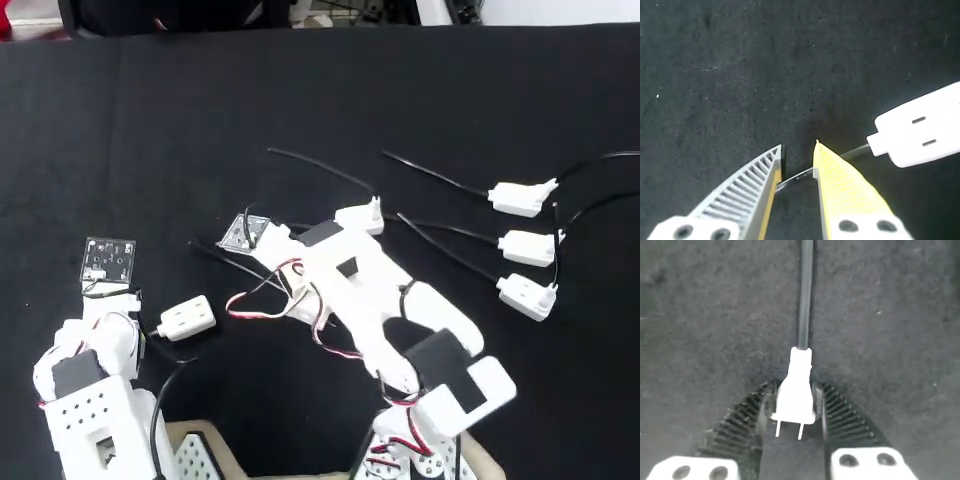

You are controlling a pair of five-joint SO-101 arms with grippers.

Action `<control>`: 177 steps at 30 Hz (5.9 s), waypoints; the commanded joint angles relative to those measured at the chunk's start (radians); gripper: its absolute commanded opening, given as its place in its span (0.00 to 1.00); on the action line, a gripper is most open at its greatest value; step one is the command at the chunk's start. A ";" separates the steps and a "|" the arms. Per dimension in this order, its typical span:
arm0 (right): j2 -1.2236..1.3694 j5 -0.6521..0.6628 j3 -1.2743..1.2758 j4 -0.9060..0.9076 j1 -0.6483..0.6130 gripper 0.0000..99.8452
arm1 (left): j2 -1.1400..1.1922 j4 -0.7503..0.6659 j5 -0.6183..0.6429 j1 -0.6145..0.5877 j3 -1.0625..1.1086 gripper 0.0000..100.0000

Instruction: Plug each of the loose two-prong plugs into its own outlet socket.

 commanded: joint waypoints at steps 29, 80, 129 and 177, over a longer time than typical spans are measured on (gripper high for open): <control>-0.159 0.021 0.050 0.029 0.077 0.07 | -0.003 0.009 -0.012 -0.012 -0.004 0.12; -0.173 -0.356 -0.185 0.112 -0.017 0.01 | -0.003 0.011 -0.014 -0.012 -0.004 0.12; -0.886 -0.698 1.023 -1.720 -0.203 0.01 | -0.003 0.006 -0.009 -0.021 -0.008 0.12; -1.314 -0.965 1.001 -1.177 0.084 0.01 | 0.003 0.183 -0.348 0.398 -0.125 0.25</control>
